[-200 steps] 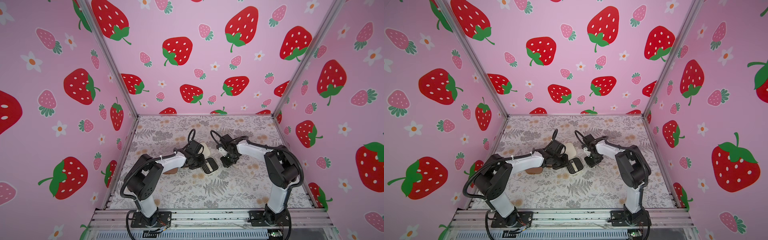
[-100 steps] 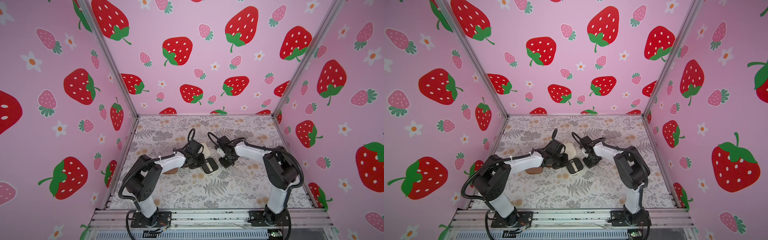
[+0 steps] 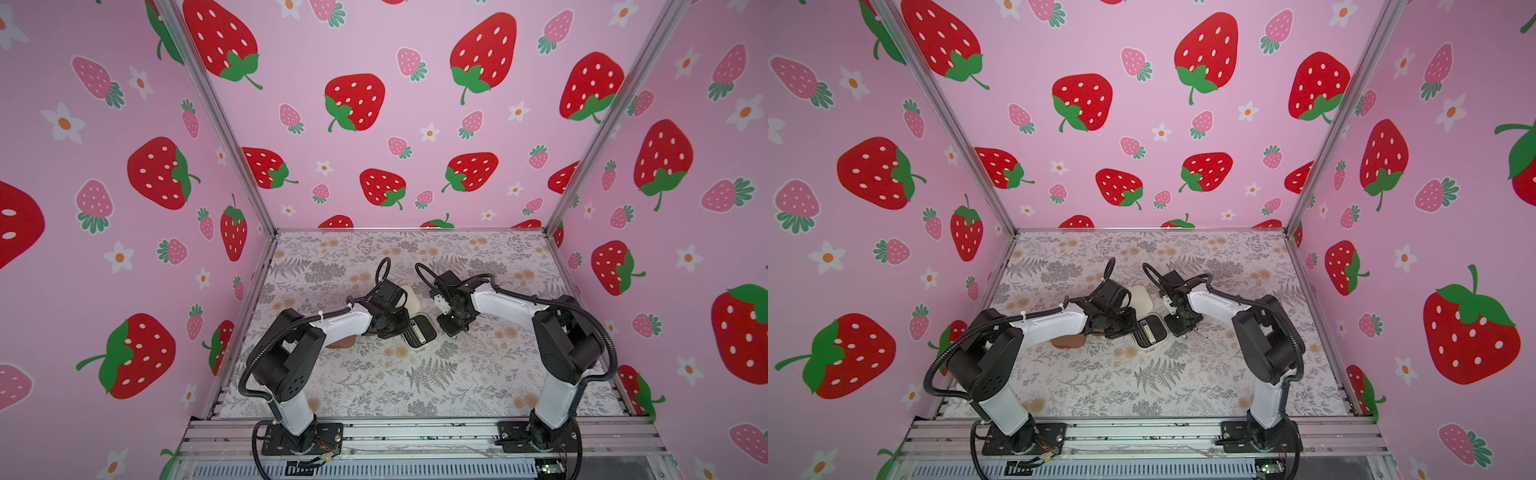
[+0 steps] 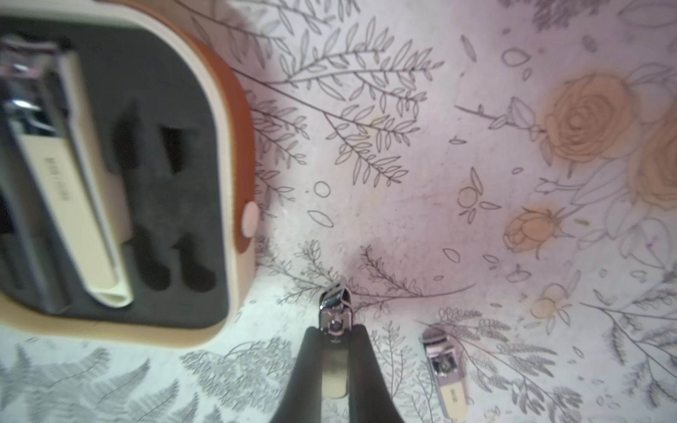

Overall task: Organize nail clipper sets
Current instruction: Pick up the nail clipper from the center of the board, then place the nail clipper in the storage box.

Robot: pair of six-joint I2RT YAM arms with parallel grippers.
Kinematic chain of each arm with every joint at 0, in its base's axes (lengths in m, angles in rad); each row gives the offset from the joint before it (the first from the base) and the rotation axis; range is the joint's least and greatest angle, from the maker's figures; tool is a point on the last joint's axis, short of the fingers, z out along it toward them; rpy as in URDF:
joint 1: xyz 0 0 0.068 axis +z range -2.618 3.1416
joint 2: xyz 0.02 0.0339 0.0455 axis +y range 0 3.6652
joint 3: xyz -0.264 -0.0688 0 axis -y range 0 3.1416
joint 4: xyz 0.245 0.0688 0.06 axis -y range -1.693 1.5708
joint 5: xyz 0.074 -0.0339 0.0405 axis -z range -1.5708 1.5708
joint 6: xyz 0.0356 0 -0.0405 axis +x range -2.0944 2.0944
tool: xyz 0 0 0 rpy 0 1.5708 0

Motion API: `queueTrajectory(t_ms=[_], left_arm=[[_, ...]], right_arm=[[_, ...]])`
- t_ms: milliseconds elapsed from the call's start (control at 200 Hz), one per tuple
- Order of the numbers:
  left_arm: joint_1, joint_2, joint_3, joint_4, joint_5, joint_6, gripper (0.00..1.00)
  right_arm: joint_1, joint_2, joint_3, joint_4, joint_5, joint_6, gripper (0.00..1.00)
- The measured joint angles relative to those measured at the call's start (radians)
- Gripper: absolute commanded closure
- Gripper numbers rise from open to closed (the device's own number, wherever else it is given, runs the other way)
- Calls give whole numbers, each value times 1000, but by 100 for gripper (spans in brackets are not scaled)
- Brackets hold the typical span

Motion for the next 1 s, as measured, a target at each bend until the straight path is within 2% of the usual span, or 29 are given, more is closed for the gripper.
queueTrajectory(t_ms=[300, 530, 996], left_arm=[[11, 38, 0, 31, 4, -11, 100], [14, 38, -15, 62, 5, -20, 100], [20, 27, -49, 111, 16, -24, 100]], right_arm=[[31, -39, 44, 3, -130, 45, 97], [54, 13, 108, 14, -196, 88, 96], [63, 146, 179, 14, -210, 150, 96]])
